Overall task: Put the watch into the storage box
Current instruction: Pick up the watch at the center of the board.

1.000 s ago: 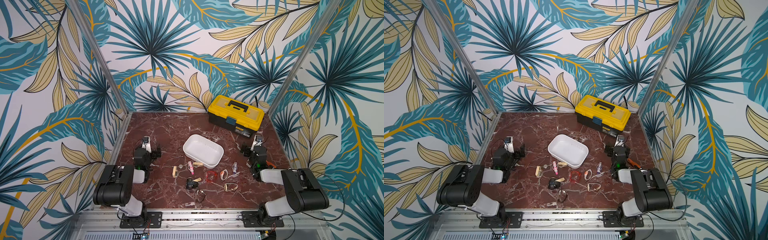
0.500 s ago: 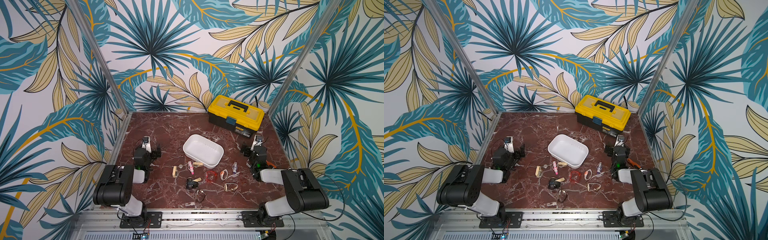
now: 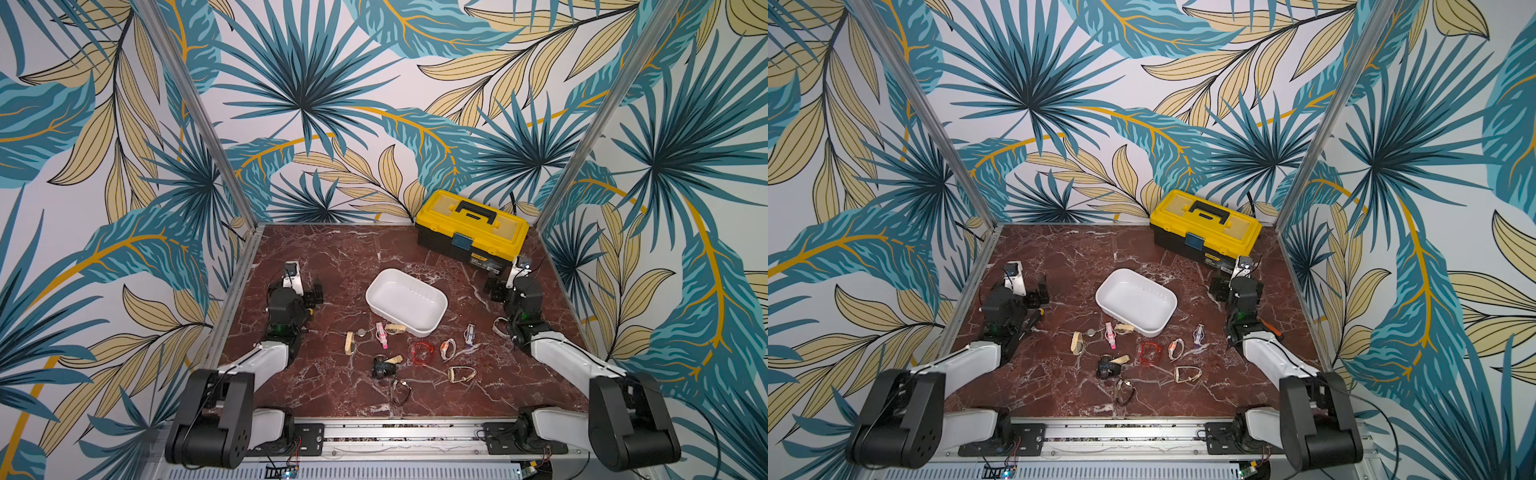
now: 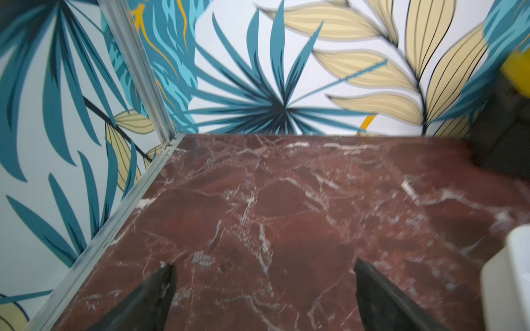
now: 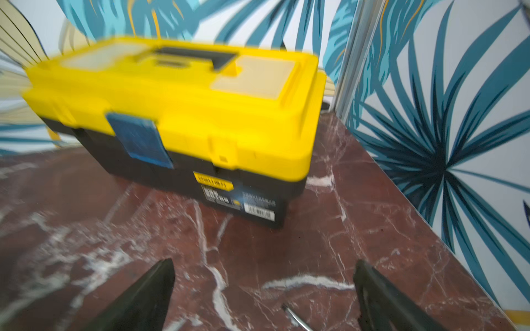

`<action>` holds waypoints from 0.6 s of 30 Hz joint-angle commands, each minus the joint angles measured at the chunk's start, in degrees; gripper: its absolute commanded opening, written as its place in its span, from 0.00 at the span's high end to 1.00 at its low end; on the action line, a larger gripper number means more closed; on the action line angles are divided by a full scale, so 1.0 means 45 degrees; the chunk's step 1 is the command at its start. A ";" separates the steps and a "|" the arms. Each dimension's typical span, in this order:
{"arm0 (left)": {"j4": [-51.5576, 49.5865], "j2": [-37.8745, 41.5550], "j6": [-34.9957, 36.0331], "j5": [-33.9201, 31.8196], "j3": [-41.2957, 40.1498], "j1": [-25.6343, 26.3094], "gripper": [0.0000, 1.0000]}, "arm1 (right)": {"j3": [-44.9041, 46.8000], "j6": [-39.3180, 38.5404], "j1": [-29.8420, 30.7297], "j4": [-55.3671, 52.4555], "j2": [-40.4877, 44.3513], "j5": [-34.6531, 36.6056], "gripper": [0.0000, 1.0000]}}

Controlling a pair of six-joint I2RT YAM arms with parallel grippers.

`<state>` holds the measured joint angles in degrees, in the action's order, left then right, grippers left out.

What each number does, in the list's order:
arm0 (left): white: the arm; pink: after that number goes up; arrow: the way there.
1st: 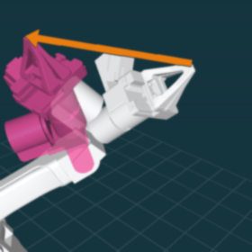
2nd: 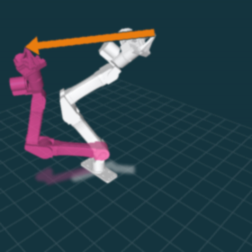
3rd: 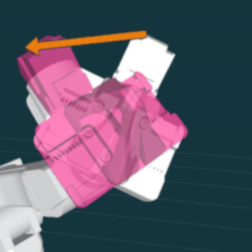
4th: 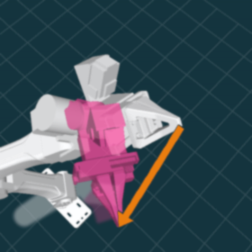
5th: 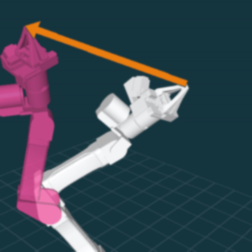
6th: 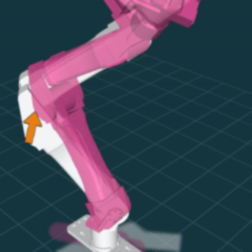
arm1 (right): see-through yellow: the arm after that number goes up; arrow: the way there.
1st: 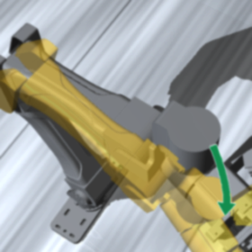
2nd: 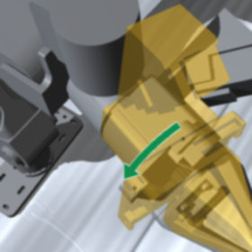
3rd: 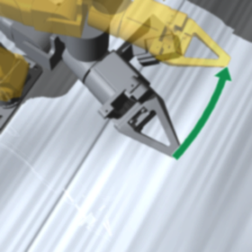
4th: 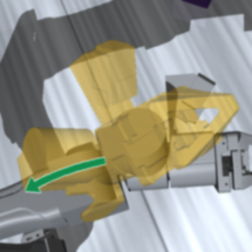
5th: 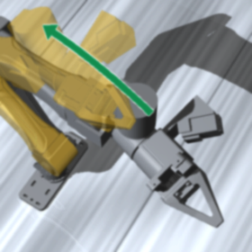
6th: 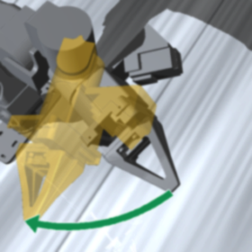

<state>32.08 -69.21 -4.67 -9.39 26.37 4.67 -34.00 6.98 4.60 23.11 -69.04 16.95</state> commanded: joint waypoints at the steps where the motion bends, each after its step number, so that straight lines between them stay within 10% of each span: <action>1: -0.4888 0.1822 -0.2208 -0.0499 0.1686 0.0350 0.00 | -0.0881 0.1680 0.0368 -0.4510 0.1308 -0.1276 0.00; 11: -1.6018 0.4848 -0.6696 0.3418 0.4635 0.1373 0.00 | -0.2719 0.5196 0.3989 -1.0999 0.3672 -0.4247 0.00; 18: -1.9510 0.5248 -0.7735 0.2228 0.4727 0.4449 0.00 | -0.2387 0.7868 0.7145 -1.0343 0.4169 -0.5352 0.00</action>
<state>-44.95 -47.27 -35.51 1.76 46.76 22.65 -45.63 35.38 33.01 -21.96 -49.91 -3.68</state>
